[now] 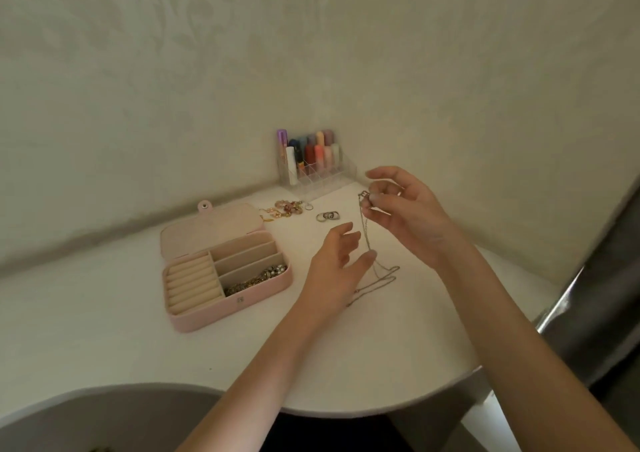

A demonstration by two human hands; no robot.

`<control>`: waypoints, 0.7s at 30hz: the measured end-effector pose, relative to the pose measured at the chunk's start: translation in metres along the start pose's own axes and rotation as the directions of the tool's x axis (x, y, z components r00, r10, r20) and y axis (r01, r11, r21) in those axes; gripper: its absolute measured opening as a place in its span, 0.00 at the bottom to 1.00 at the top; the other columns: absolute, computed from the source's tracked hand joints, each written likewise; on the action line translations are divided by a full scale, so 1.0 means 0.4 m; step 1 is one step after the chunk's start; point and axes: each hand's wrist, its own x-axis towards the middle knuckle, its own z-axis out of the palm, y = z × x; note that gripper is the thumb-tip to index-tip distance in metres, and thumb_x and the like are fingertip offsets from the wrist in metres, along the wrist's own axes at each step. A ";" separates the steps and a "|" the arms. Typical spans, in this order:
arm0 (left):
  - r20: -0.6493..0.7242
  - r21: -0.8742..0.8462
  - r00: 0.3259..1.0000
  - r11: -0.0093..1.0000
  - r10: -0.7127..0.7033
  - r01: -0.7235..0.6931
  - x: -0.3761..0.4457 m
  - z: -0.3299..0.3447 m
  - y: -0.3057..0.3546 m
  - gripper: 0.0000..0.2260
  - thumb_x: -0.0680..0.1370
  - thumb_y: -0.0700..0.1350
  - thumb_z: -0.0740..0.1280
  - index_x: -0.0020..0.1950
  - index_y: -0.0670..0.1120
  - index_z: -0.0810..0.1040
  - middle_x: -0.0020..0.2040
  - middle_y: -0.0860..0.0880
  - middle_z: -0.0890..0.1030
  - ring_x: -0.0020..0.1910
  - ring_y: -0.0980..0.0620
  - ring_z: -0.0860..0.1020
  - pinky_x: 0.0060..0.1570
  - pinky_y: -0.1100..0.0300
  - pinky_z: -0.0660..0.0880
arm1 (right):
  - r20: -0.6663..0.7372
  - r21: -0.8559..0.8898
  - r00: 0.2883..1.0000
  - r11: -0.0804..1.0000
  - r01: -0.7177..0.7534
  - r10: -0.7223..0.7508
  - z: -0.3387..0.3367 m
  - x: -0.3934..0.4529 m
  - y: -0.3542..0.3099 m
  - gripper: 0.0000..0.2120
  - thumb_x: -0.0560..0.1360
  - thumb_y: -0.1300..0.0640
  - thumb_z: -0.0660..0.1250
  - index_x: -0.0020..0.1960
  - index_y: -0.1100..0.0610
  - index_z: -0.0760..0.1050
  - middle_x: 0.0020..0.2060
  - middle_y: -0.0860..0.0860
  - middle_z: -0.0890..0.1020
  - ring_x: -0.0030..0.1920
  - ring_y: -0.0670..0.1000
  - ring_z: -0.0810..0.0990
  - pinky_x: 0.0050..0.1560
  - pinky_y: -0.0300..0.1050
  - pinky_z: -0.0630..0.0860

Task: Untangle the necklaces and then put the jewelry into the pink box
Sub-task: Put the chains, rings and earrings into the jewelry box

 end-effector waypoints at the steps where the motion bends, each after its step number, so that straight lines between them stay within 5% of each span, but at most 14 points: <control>1: 0.008 -0.017 1.000 1.000 -0.005 0.005 0.000 -0.001 0.003 0.16 0.77 0.41 0.68 0.64 0.47 0.72 0.58 0.49 0.79 0.57 0.56 0.77 0.59 0.64 0.71 | 0.018 0.025 1.000 1.000 0.017 -0.017 0.012 0.013 -0.002 0.13 0.74 0.74 0.61 0.51 0.60 0.75 0.35 0.51 0.75 0.37 0.50 0.78 0.44 0.41 0.77; 3: 0.063 -0.037 0.998 0.999 -0.011 0.013 -0.007 -0.009 0.010 0.04 0.79 0.40 0.65 0.52 0.46 0.78 0.47 0.48 0.83 0.46 0.57 0.81 0.50 0.63 0.74 | -0.016 0.058 0.997 0.995 0.081 -0.080 0.023 0.042 -0.003 0.13 0.73 0.75 0.61 0.50 0.60 0.76 0.35 0.51 0.74 0.38 0.50 0.78 0.45 0.41 0.77; 7: 0.176 -0.132 0.983 0.988 -0.060 0.084 -0.023 -0.019 0.020 0.12 0.82 0.42 0.58 0.43 0.45 0.79 0.30 0.53 0.78 0.30 0.54 0.79 0.41 0.55 0.72 | -0.205 0.104 0.969 0.981 0.165 -0.141 -0.011 0.103 0.009 0.13 0.73 0.76 0.60 0.48 0.60 0.76 0.33 0.51 0.74 0.40 0.50 0.75 0.46 0.38 0.77; 10: 0.051 0.081 0.999 0.997 0.012 -0.016 -0.029 -0.035 0.008 0.12 0.82 0.43 0.57 0.46 0.47 0.79 0.28 0.55 0.74 0.28 0.55 0.76 0.37 0.59 0.74 | -0.340 0.073 0.935 0.989 0.130 -0.098 -0.054 0.116 0.060 0.12 0.74 0.75 0.61 0.47 0.60 0.76 0.34 0.52 0.75 0.39 0.48 0.77 0.47 0.39 0.78; 12: -0.001 0.337 0.987 0.929 0.161 -0.151 -0.034 -0.049 -0.006 0.10 0.82 0.43 0.58 0.50 0.46 0.79 0.32 0.55 0.74 0.30 0.55 0.75 0.35 0.65 0.73 | -0.472 -0.186 0.871 0.981 0.056 -0.139 -0.082 0.109 0.100 0.12 0.74 0.73 0.62 0.44 0.58 0.76 0.35 0.54 0.77 0.36 0.48 0.79 0.48 0.42 0.78; 14: -0.001 0.478 0.967 0.850 0.253 -0.222 -0.036 -0.056 -0.013 0.10 0.82 0.42 0.57 0.54 0.45 0.78 0.35 0.56 0.73 0.33 0.53 0.75 0.39 0.61 0.75 | -0.530 -0.500 0.796 0.866 -0.017 -0.291 -0.114 0.109 0.128 0.11 0.73 0.70 0.63 0.43 0.54 0.76 0.37 0.57 0.79 0.38 0.51 0.79 0.46 0.44 0.76; 21: -0.196 0.440 0.943 0.884 0.268 -0.159 -0.032 -0.080 -0.009 0.10 0.81 0.40 0.59 0.56 0.42 0.79 0.37 0.53 0.77 0.35 0.54 0.76 0.42 0.56 0.76 | -0.316 -0.859 0.821 0.510 -0.035 -0.476 -0.154 0.109 0.169 0.13 0.74 0.71 0.60 0.51 0.60 0.79 0.47 0.57 0.79 0.43 0.48 0.76 0.45 0.30 0.68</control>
